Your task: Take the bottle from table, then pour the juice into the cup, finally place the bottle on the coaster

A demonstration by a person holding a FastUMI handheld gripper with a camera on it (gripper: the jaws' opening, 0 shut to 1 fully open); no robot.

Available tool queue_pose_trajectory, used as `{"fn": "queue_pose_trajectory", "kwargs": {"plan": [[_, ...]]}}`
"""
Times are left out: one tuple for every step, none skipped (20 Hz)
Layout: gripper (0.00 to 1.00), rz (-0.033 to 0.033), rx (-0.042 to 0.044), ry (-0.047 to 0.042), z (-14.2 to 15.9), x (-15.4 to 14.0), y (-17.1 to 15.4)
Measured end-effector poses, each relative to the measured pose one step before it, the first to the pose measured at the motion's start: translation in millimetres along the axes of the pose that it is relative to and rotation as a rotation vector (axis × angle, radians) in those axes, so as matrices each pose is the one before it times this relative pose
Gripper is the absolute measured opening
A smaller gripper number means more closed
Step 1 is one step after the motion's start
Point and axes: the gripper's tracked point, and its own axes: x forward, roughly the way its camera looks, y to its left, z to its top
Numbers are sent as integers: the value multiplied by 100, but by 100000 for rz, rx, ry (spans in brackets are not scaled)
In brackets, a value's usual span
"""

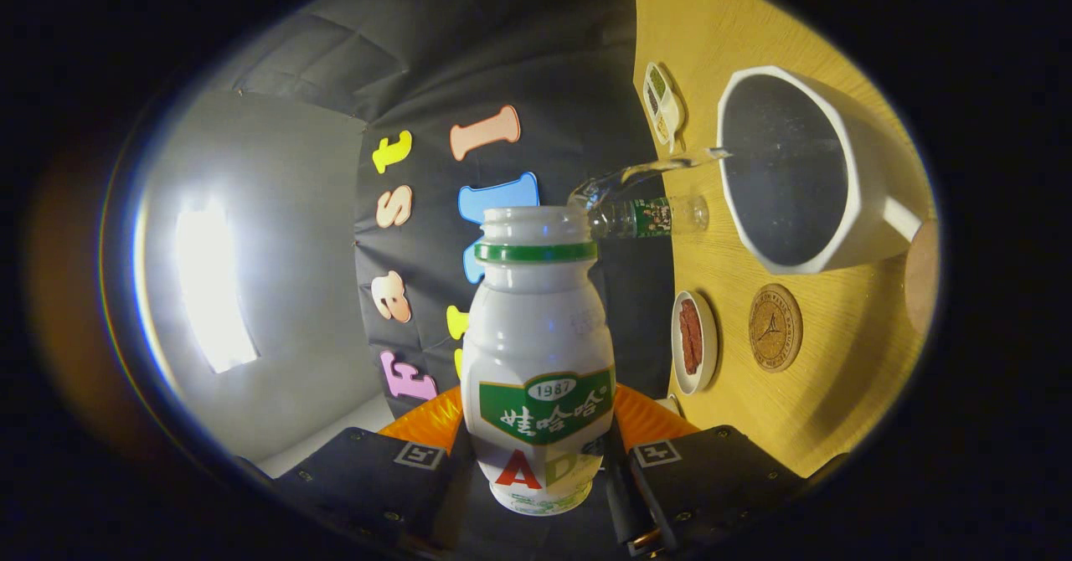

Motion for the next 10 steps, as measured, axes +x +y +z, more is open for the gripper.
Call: {"fn": "queue_pose_trajectory", "kwargs": {"plan": [[66,221,374,-149,-10,27,69],[67,263,446,-1,-135,27,34],[67,237,319,-7,-72,43,41],[67,344,229,-93,5,4,124],[66,183,197,-22,-28,37,3],[67,277,253,55,-32,1,45],[67,262,202,-39,12,-15,22],[67,228,269,-65,-25,41,68],[67,273,236,-97,34,15,0],[67,255,427,-145,-45,65,91]]}}
